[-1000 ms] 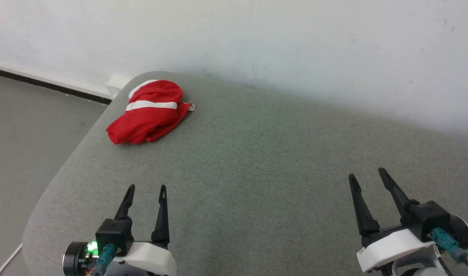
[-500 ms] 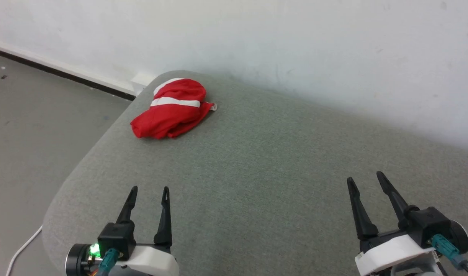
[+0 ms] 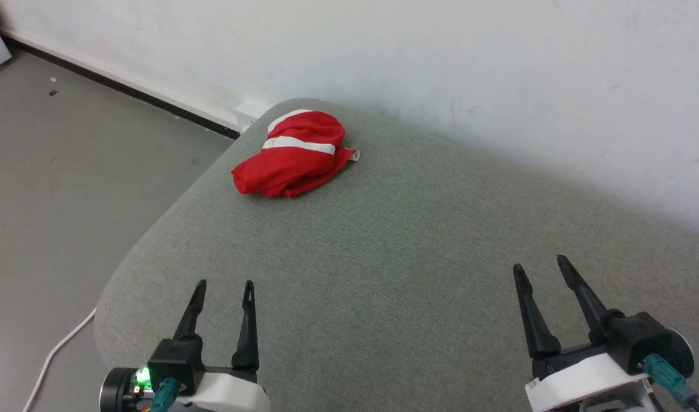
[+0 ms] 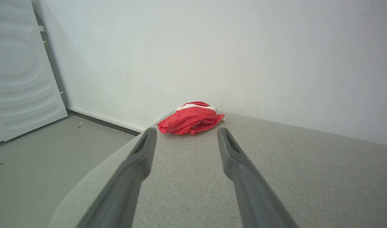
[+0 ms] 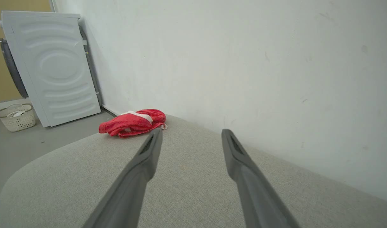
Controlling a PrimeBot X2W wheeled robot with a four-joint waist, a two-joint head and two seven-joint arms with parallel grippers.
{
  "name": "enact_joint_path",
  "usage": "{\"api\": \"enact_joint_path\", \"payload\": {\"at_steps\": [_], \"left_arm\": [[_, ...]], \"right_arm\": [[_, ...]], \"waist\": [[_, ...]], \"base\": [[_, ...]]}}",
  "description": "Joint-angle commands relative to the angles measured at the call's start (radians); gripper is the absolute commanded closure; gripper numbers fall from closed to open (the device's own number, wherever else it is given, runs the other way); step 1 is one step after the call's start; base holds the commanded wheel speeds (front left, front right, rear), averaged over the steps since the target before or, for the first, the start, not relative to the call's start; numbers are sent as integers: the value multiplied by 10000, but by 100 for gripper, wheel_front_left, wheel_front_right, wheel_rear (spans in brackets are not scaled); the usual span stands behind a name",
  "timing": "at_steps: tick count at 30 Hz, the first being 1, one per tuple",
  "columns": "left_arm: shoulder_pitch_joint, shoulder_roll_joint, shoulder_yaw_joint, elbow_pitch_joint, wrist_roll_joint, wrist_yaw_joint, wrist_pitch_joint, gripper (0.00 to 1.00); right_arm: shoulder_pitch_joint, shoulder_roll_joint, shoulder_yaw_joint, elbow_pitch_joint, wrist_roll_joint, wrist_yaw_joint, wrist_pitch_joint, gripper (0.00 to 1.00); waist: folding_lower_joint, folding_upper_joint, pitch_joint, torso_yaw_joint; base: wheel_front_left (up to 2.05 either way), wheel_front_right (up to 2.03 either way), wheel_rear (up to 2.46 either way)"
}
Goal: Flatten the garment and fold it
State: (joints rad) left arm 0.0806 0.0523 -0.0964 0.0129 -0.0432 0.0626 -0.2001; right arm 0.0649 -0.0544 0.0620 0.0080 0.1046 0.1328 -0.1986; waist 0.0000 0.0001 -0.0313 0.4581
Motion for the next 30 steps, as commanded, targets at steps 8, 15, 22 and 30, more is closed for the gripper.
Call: {"api": "enact_joint_path", "payload": {"at_steps": [8, 15, 22, 30], "left_arm": [[161, -17, -121, -55, -103, 150, -245, 0], [217, -19, -207, -147, -148, 262, -392, 0], [237, -20, -323, -181, -212, 357, -538, 0], [252, -20, -402, -235, -239, 438, -617, 0]], "right_arm": [[128, 35, 85, 25, 134, -18, -261, 0], [131, 37, 105, 49, 191, -19, -407, 0], [128, 40, 129, 82, 232, -20, -553, 0], [119, 42, 144, 85, 253, -21, -632, 0]], "waist": [[0, -1, -10, 432], [0, -1, 31, 719], [0, -1, 90, 1001], [0, -1, 207, 1120]], "base": [[0, 0, 0], [0, 0, 0], [0, 0, 0], [0, 0, 0]]}}
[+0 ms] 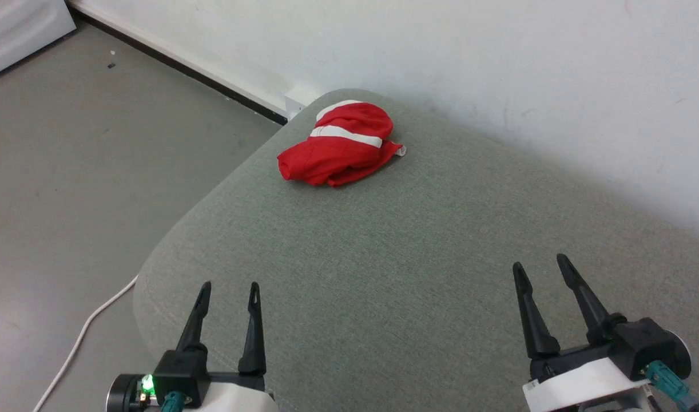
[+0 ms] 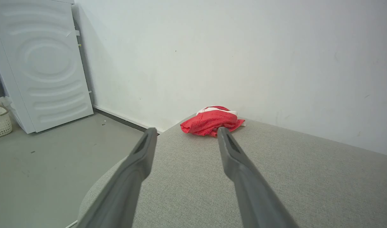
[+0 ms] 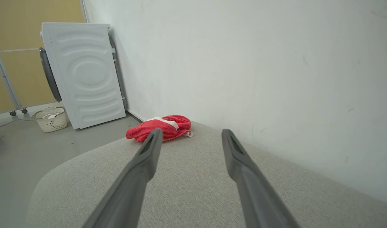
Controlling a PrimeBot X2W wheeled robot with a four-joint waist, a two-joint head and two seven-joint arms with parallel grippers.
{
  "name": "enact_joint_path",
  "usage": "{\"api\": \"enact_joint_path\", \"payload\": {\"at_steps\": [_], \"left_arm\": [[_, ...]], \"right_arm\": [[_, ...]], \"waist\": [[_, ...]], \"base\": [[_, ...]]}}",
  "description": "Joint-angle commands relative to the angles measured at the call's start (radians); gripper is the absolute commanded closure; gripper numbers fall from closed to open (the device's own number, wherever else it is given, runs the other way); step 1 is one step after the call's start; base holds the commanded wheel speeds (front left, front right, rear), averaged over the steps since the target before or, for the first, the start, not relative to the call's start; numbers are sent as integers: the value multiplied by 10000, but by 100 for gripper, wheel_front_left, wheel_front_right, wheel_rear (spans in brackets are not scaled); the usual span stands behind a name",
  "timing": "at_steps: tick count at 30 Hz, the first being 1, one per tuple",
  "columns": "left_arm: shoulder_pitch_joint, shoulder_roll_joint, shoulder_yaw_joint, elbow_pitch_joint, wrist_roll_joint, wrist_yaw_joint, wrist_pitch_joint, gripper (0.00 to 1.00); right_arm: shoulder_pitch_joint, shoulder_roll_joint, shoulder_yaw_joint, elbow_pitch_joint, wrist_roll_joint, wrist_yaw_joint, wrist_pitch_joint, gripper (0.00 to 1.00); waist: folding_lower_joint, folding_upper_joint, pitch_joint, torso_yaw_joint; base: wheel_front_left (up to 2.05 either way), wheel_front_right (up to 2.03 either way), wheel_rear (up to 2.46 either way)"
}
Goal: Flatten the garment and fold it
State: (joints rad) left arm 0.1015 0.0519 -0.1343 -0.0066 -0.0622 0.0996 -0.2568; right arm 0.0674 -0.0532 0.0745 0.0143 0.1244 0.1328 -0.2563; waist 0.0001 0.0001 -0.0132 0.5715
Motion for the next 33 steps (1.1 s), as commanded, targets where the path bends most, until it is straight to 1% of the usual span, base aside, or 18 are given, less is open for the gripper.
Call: {"api": "enact_joint_path", "payload": {"at_steps": [1, 4, 8, 11, 13, 16, 18, 23, 24, 26, 28, 30, 33], "left_arm": [[34, -17, -28, -52, -57, 78, -49, 0], [23, -17, -51, -54, -108, 97, -49, 0], [-135, -17, -50, 45, -372, -95, -49, 0], [-507, 80, 84, 230, -441, -432, -49, 0], [-862, 251, 156, 624, -469, -656, -49, 0], [-1702, 481, 385, 1048, -584, -834, -37, 0], [-2364, 729, 508, 1513, -676, -989, 275, 0], [-4303, 1468, 949, 2629, -1049, -1379, 1443, 0], [-4303, 1468, 949, 2629, -1049, -1379, 1443, 0], [-5085, 1838, 1079, 3107, -1180, -1568, 1876, 0], [-5867, 2136, 1283, 3583, -1575, -1814, 2219, 0], [-6638, 2656, 1475, 4081, -1787, -1961, 2590, 0], [-7655, 3370, 1412, 4879, -2074, -2155, 3653, 0]], "right_arm": [[85, 30, 24, 19, 43, -21, -55, 0], [47, 30, 24, 10, 5, -21, -55, 0], [-63, 30, 46, -13, -134, -21, -55, 0], [-238, 30, 89, -78, -327, -21, -55, 0], [-399, 30, 137, -152, -474, -21, -55, 0], [-669, -4, 180, -364, -713, -21, -55, 0], [-849, -97, 186, -571, -805, -21, -55, 0], [-1323, -428, 306, -1055, -871, -21, -55, 0], [-1323, -428, 306, -1055, -871, -21, -55, 0], [-1488, -532, 299, -1239, -855, -21, -55, 0], [-1657, -637, 327, -1403, -866, -21, -55, 0], [-1779, -693, 345, -1508, -837, -21, -55, 0], [-1963, -731, 333, -1708, -649, -21, -55, 0]], "waist": [[-1, -1, 49, -21], [-1, -1, 147, -70], [-1, -1, 398, -277], [-1, -1, 782, -682], [-1, -1, 1120, -1049], [-1, -1, 1801, -1689], [-1, -1, 2320, -2115], [-1, -1, 3573, -3129], [-1, -1, 3573, -3129], [-1, -1, 4027, -3453], [-1, -1, 4417, -3763], [-1, -1, 4743, -4041], [-1, -1, 5190, -4382]], "base": [[0, 0, 0], [0, 0, 0], [0, 0, 0], [0, 0, 0], [0, 0, 0], [0, 0, 0], [0, 0, 0], [0, 0, 0], [0, 0, 0], [0, 0, 0], [0, 0, 0], [0, 0, 0], [0, 0, 0]]}}
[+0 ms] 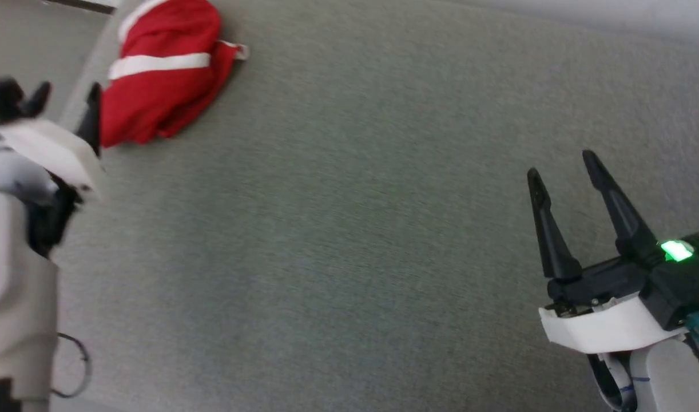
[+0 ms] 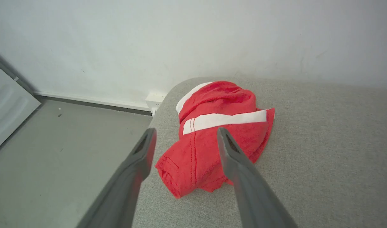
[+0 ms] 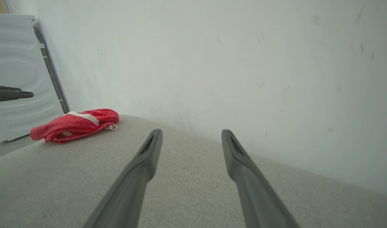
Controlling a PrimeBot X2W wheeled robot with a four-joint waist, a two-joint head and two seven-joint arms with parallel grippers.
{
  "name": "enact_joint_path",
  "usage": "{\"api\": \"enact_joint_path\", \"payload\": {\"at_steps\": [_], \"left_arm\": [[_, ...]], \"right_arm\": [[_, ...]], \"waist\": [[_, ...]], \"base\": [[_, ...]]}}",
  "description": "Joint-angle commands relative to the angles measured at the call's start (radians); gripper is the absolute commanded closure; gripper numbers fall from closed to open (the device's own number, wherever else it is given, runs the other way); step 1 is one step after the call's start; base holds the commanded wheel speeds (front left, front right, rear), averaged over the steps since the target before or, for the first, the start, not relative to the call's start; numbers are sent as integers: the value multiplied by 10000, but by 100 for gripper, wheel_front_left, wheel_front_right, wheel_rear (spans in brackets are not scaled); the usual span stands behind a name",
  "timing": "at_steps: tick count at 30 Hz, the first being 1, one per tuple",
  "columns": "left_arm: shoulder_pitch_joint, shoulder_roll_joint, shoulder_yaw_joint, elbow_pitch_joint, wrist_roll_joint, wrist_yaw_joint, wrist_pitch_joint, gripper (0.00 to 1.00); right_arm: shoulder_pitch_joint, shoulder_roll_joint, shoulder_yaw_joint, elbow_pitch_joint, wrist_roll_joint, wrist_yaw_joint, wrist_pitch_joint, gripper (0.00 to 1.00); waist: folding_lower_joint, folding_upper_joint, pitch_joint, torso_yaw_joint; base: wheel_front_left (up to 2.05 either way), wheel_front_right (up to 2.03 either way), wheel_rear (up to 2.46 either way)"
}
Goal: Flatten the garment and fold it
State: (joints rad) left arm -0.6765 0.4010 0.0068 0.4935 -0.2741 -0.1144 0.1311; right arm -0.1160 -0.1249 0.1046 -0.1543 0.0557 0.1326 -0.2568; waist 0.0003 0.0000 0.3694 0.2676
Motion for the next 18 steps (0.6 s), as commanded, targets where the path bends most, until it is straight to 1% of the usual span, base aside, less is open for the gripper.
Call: {"api": "enact_joint_path", "payload": {"at_steps": [1, 3, 7, 12, 16, 17, 18], "left_arm": [[-217, 57, -9, 124, -143, -58, 169, 0], [-812, 413, -156, 598, -496, -119, 1074, 0], [-1771, 883, -337, 1328, -1470, -154, 2850, 0], [-2450, 1433, -449, 2056, -2278, -160, 4032, 0], [-2518, 1781, -498, 2717, -2572, -161, 4639, 0], [-2488, 1864, -480, 2817, -2657, -161, 4646, 65], [-2465, 1926, -429, 2896, -2747, -161, 4570, 100]], "right_arm": [[-198, -31, 17, -105, 62, -19, -49, 0], [-323, -75, 32, -230, 110, -19, -49, 0], [-463, -95, 97, -338, 140, -19, -49, 0], [-581, -78, 100, -300, 176, -19, -49, 0], [-610, -68, 84, -226, 207, -19, -49, 0], [-614, -60, 92, -191, 212, -19, -49, 0], [-609, -48, 94, -151, 216, -19, -49, 0]], "waist": [[-3, 0, 1486, -1434], [-3, 0, 1687, -1594], [-3, 0, 2022, -1830], [-3, 0, 2334, -2030], [-3, 0, 2391, -2122], [-3, 0, 2359, -2143], [-3, 0, 2314, -2156]], "base": [[0, 0, 0], [0, 0, 0], [0, 0, 0], [0, 0, 0], [0, 0, 0], [0, 0, 0], [0, 0, 0]]}}
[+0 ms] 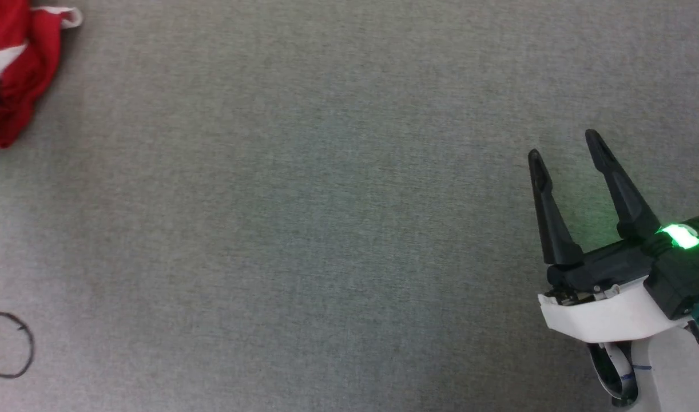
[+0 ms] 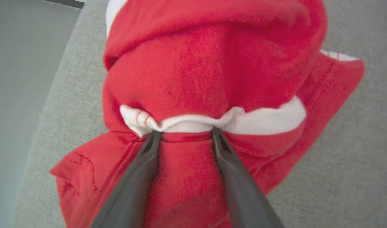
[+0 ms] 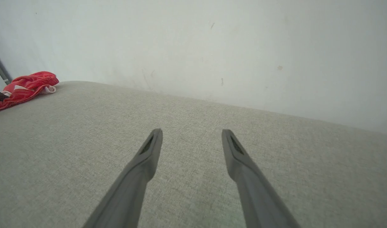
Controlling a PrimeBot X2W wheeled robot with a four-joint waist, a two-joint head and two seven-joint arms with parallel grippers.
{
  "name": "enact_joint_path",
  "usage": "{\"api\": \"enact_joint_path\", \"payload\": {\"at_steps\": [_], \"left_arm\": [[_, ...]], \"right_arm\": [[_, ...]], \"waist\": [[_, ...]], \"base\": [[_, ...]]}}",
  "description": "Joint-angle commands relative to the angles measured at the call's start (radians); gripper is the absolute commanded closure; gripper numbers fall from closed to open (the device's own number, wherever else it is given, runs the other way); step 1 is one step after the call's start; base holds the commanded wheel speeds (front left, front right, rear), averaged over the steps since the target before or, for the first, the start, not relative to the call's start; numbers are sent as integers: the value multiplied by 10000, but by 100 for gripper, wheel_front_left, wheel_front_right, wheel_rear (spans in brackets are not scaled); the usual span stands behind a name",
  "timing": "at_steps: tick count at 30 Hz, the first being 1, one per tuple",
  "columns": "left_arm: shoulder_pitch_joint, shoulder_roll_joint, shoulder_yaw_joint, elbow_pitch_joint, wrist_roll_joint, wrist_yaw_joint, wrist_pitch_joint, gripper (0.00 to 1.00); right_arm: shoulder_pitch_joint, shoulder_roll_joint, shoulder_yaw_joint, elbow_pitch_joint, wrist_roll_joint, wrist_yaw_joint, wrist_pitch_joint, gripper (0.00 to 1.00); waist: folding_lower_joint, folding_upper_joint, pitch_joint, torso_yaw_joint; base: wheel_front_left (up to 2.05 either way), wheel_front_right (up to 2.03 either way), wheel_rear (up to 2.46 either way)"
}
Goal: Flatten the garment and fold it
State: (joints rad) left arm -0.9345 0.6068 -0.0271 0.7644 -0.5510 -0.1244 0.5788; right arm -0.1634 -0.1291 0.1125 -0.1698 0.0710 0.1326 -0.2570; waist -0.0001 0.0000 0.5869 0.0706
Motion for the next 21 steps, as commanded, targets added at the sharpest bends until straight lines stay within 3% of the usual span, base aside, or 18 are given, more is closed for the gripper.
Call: {"api": "enact_joint_path", "payload": {"at_steps": [1, 7, 15, 21], "left_arm": [[148, -83, -63, 262, -66, -61, 22, 100], [458, 324, -466, 145, -153, -62, -896, 100], [201, 1091, -1273, -742, 419, -62, -3017, 100], [75, 1061, -2231, -2111, 881, -63, -4304, 100]], "right_arm": [[-127, 10, 9, 53, 62, -19, -47, 0], [-35, 120, -17, 518, 39, -19, -47, 0], [515, 415, -23, 1239, 61, -19, -47, 0], [1042, 632, -146, 1668, 71, -19, -47, 0]], "waist": [[1, 0, 67, -187], [1, 0, -814, -95], [1, 0, -2971, 81], [1, 0, -4410, 6]], "base": [[0, 0, 0], [0, 0, 0], [0, 0, 0], [0, 0, 0]]}}
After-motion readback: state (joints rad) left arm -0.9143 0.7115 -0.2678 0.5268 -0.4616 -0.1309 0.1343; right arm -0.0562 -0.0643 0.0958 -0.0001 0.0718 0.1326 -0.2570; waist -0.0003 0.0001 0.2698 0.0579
